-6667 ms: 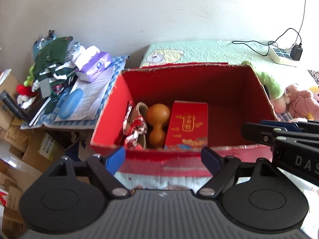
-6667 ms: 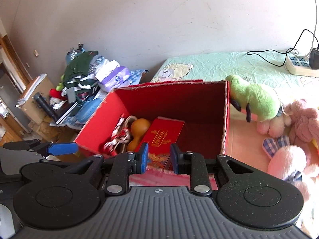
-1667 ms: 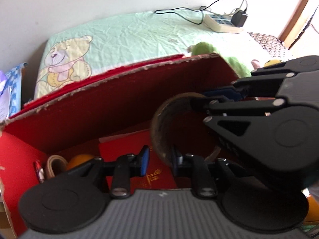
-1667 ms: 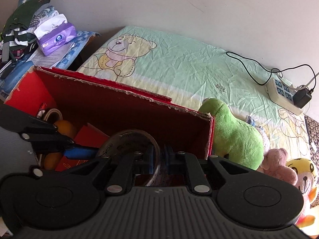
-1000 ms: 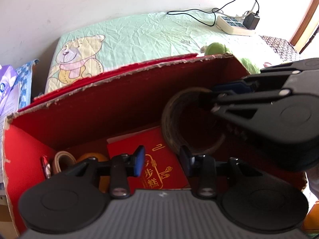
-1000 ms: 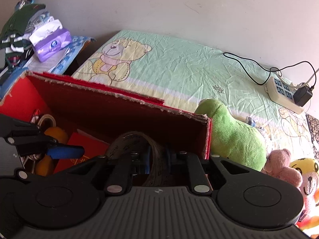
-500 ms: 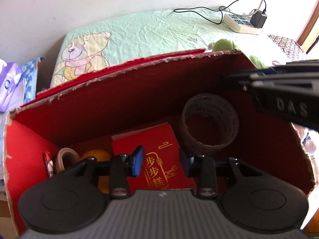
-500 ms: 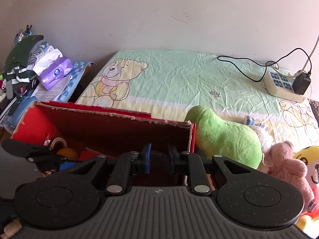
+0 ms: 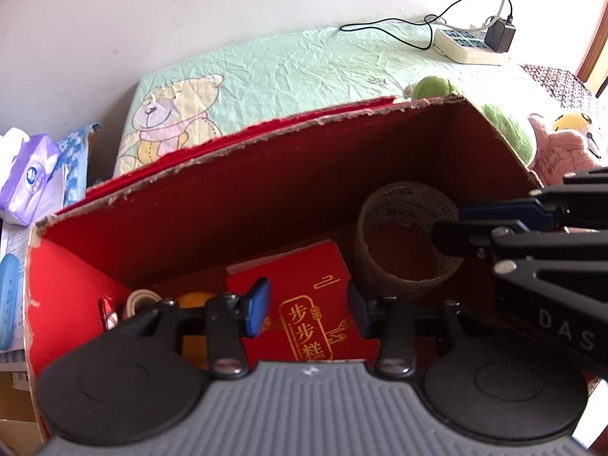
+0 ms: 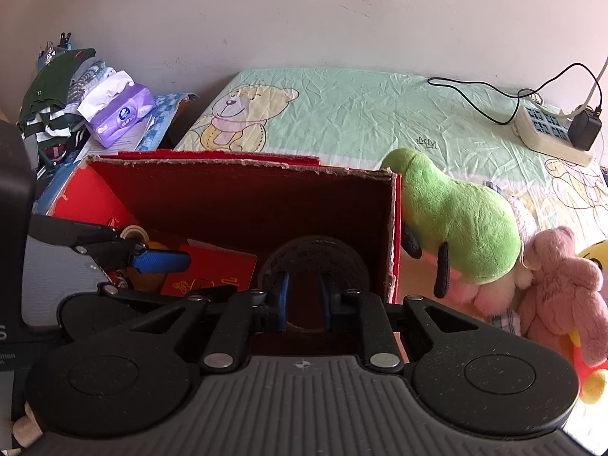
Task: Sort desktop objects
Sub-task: 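Open the right gripper and withdraw it from the tape roll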
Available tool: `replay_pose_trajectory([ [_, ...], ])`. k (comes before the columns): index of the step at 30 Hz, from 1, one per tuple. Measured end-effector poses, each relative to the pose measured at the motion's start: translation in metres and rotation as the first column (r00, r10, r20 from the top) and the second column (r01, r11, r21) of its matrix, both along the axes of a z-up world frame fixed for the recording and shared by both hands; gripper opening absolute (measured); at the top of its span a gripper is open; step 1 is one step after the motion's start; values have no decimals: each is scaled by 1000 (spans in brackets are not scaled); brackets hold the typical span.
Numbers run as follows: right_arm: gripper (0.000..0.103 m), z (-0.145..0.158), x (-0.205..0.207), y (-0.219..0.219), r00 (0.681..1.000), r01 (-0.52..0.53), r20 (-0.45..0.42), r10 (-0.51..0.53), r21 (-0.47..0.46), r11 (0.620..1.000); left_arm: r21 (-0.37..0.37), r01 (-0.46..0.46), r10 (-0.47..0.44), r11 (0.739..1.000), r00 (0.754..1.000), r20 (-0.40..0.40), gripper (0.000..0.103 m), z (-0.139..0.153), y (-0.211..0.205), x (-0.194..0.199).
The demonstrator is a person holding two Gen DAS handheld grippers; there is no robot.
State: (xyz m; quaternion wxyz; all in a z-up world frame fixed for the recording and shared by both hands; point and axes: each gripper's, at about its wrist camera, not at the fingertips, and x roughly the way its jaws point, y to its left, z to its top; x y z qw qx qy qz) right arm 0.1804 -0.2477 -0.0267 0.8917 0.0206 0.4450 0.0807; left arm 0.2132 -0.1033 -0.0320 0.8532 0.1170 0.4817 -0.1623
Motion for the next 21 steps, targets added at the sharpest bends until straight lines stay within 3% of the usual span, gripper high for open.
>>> replay_pose_trajectory([
  [12,18,-3,-2,9,1000,-19,-13,18,-74,997,-16,-23,23,1000,1000,-20,44,3,5,3],
  [16,18,-4,0,13,999,-27,-22,25,-73,997,7,-29,29,1000,1000,10,45,7,10,0],
  [21,29,-7,-2,23,999,-35,-6,35,-108,994,35,-58,57,998,998,38,48,7,18,0],
])
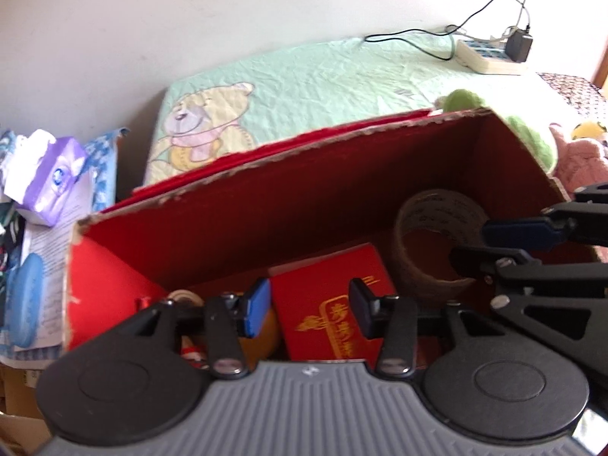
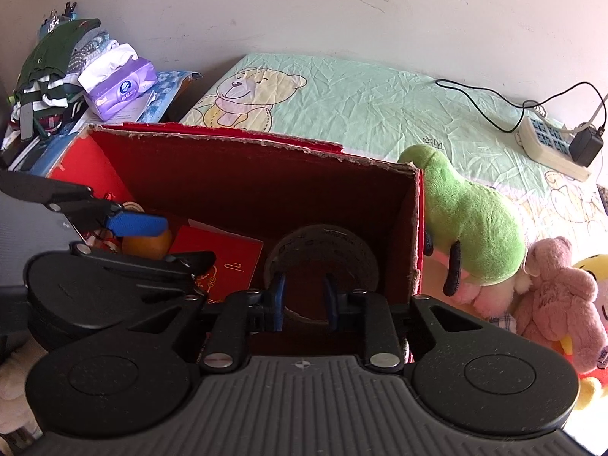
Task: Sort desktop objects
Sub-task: 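Open the right gripper and withdraw it from the tape roll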
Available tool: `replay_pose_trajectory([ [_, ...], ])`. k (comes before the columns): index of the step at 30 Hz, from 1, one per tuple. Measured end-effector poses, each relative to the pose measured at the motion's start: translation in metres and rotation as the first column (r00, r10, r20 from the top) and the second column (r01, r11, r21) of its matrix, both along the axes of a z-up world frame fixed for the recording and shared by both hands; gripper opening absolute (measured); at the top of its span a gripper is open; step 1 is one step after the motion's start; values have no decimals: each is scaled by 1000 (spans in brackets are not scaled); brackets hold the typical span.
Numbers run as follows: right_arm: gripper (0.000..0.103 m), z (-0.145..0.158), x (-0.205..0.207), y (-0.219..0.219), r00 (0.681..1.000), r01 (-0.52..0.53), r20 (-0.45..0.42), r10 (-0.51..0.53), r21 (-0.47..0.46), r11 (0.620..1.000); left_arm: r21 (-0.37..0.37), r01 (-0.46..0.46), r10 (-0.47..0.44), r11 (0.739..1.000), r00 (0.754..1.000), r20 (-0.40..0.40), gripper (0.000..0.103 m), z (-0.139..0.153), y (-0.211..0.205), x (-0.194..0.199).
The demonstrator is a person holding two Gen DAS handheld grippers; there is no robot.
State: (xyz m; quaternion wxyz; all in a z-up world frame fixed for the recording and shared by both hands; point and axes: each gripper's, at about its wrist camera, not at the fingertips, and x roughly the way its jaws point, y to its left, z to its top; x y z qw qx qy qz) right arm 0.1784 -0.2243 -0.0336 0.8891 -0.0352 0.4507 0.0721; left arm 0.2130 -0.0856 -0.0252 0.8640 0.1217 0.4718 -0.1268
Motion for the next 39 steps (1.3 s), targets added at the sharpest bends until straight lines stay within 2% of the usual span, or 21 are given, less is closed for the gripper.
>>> replay_pose_trajectory([
  [2,29,0,-1,2,1000,1,6,-1,-14,1000,-7,-14,14,1000,1000,-8,48,-2,3,1],
  [6,27,5,-6,-2,1000,19,8,-19,32,999,-19,-34,34,999,999,-29,48,-6,6,4],
  [10,24,2,-7,6,1000,5,-18,-5,23,1000,-16,-38,38,999,999,-30,48,-7,6,3],
  [13,23,-5,-5,10,999,20,-31,-20,4,1000,-14,-34,34,999,999,-29,58,-7,6,3],
  [14,20,-7,-4,10,999,26,-37,-26,2,1000,-21,-36,35,999,999,-32,61,-7,7,4],
  [18,18,-15,-2,11,998,32,-47,-32,8,999,-21,-38,38,999,999,-24,59,-7,8,3],
  [22,10,-21,1,9,998,61,-21,-61,27,998,-8,-41,41,999,999,-10,57,-7,7,2],
  [27,8,-21,-1,5,998,64,10,-64,72,995,4,-38,38,999,999,4,58,-6,6,1],
  [39,5,-21,-3,8,995,83,43,-85,45,996,11,-37,37,999,999,11,60,-6,6,1],
])
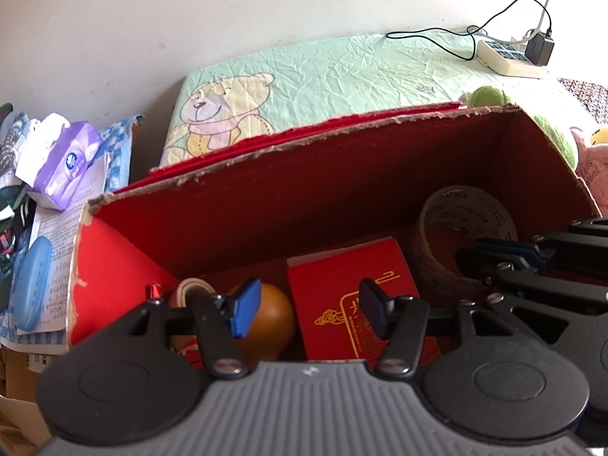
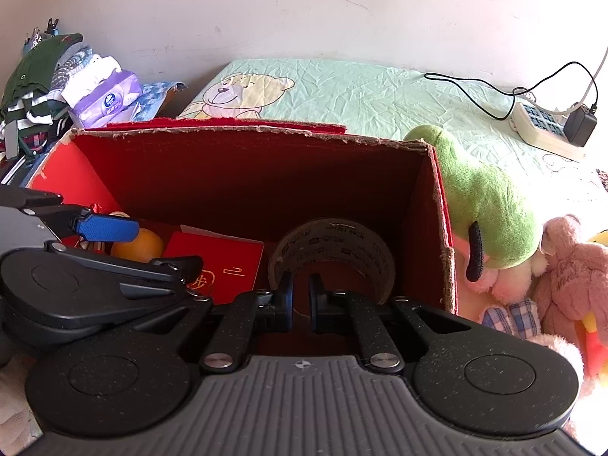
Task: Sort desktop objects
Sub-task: 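Open the right gripper and withdraw it from the tape roll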
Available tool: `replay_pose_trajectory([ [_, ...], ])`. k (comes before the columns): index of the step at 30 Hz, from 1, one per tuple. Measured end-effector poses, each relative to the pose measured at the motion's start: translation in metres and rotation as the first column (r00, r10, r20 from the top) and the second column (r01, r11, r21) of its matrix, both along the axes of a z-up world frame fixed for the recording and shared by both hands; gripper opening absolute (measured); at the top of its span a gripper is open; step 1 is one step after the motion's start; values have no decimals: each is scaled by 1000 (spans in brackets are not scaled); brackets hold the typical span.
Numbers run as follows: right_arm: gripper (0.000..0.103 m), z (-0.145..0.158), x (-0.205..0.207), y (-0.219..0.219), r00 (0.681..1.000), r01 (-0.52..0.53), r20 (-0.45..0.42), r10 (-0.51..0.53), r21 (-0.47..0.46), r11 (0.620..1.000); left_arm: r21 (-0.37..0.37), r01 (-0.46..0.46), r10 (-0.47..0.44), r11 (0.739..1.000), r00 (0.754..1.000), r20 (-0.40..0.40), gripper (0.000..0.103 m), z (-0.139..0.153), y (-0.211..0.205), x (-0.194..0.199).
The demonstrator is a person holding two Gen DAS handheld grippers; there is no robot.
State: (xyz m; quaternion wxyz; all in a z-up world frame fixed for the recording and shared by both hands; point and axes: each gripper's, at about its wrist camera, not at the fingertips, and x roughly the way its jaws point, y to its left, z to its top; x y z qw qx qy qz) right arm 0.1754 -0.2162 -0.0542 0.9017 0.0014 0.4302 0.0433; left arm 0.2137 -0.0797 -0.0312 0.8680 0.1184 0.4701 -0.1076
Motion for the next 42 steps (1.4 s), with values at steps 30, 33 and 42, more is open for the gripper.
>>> replay_pose_trajectory([
  [30,6,3,-11,0,996,35,77,-34,-17,999,12,-61,60,998,995,76,67,5,8,-5],
  [33,6,5,-11,-1,995,43,86,-43,3,999,19,-77,75,997,992,101,67,7,8,-9],
  [42,12,18,-32,-7,991,35,126,-38,26,999,38,-167,159,985,976,151,77,29,13,-36],
])
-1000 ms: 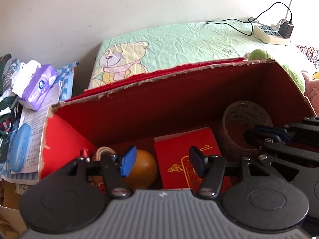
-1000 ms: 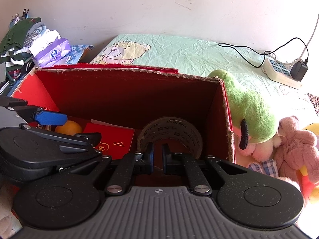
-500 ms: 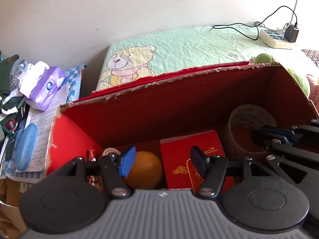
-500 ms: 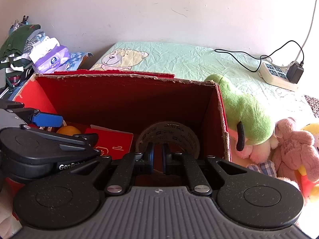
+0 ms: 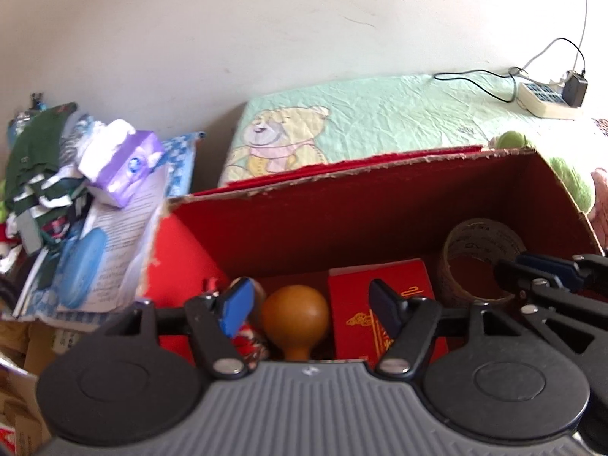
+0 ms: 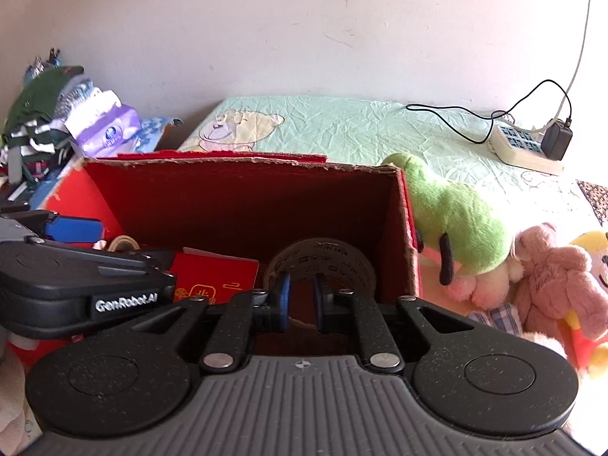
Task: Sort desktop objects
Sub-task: 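Open the right gripper and withdraw it from the tape roll, then move the right gripper down to the brown pine cone on the sheet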
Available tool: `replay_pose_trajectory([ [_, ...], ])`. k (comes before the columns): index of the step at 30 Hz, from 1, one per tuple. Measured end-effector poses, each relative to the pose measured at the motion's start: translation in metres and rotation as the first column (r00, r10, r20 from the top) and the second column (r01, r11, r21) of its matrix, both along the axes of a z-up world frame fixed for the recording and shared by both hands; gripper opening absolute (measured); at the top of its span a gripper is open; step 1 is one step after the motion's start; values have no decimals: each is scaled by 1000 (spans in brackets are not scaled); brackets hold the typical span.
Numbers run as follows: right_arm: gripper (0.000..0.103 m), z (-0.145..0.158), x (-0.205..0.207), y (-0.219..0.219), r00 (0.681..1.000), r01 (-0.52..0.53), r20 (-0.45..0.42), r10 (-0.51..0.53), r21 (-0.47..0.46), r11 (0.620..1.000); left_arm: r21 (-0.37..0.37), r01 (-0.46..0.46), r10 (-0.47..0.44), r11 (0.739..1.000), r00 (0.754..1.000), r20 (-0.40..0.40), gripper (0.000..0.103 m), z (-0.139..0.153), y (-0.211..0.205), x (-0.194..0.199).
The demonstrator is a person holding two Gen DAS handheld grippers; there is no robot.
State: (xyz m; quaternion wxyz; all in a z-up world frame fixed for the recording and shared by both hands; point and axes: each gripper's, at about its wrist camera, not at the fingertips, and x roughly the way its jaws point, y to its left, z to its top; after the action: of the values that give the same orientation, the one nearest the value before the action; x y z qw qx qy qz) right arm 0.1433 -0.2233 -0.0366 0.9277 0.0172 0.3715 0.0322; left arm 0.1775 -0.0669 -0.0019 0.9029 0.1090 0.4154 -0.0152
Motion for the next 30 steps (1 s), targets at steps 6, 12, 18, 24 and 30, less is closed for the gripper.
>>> replay_pose_trajectory([
  [6,17,11,-20,-10,999,-13,34,12,33,999,-5,-60,60,998,998,24,85,17,-5,-28],
  [12,19,22,-41,-23,998,-38,55,33,91,995,-17,-104,104,994,994,40,87,31,-10,-54],
  [18,21,36,-60,-34,994,-76,85,64,142,987,-20,-143,144,990,988,56,92,41,-15,-80],
  [24,24,43,-80,-40,989,-129,97,112,189,974,-29,-191,193,981,980,49,92,42,-11,-104],
  [30,24,40,-95,-43,982,-184,91,168,220,958,-57,-244,247,968,968,35,92,35,5,-130],
])
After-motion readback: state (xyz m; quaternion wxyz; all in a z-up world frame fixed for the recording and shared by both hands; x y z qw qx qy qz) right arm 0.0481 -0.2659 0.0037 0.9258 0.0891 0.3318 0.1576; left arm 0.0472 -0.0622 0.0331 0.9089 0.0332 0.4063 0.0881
